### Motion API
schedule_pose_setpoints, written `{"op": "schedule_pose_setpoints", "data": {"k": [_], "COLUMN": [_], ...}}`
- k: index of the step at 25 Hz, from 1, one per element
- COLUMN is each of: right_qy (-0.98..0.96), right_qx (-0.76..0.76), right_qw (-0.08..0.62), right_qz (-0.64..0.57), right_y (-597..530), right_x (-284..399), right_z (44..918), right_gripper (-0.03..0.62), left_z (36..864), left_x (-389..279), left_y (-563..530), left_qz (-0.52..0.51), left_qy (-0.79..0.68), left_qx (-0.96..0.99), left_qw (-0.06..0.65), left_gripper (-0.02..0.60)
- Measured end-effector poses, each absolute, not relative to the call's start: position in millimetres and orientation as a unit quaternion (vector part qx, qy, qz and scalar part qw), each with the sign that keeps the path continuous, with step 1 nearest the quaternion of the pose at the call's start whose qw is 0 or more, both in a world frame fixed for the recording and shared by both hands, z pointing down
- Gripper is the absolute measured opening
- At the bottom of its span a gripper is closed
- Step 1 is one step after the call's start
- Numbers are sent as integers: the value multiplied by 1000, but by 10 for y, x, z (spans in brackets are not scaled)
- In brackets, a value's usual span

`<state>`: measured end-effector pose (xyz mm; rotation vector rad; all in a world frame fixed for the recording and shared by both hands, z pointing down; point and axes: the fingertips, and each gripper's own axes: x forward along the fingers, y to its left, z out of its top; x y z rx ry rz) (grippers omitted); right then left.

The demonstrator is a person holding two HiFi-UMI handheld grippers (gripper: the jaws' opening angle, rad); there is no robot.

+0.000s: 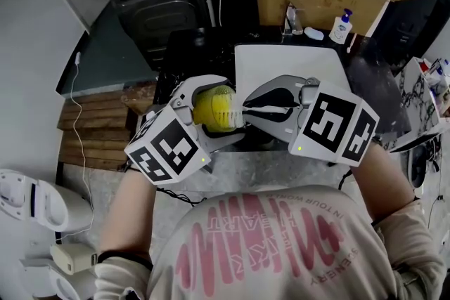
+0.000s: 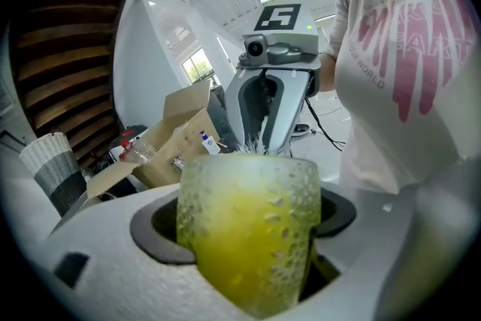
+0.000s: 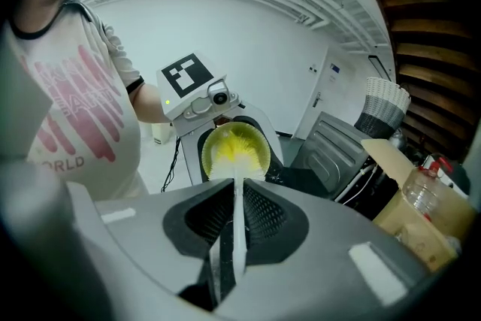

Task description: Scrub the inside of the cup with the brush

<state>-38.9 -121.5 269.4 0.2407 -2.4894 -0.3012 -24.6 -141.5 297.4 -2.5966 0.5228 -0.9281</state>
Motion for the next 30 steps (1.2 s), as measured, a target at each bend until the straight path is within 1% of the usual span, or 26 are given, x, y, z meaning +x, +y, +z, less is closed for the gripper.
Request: {"op": "schedule_pose_setpoints", "data": {"k": [10, 17, 25, 30], "right_qy": [-942, -936, -928, -926], "right_qx": [97, 106, 96, 84], "right_qw": [304, 315, 342, 353], "right_qz": [-107, -113, -110, -107], "right_y": [-1268, -1317, -1396, -1431], "right_x": [-513, -576, -522, -556], "right_z": [2717, 2741, 2889, 2959], "right_gripper": [51, 51, 51, 51], "left_z": [3007, 3073, 3495, 3644], "left_x": [-402, -471, -428, -500], "left_y": [-1676, -1816, -1613, -1640], "left_qz": [-319, -337, -463, -515], "left_qy": [253, 290, 179, 162], "left_qx": [-903, -883, -847, -815], "left_qw": [137, 151, 189, 213], "left_gripper": [411, 411, 411, 410]}}
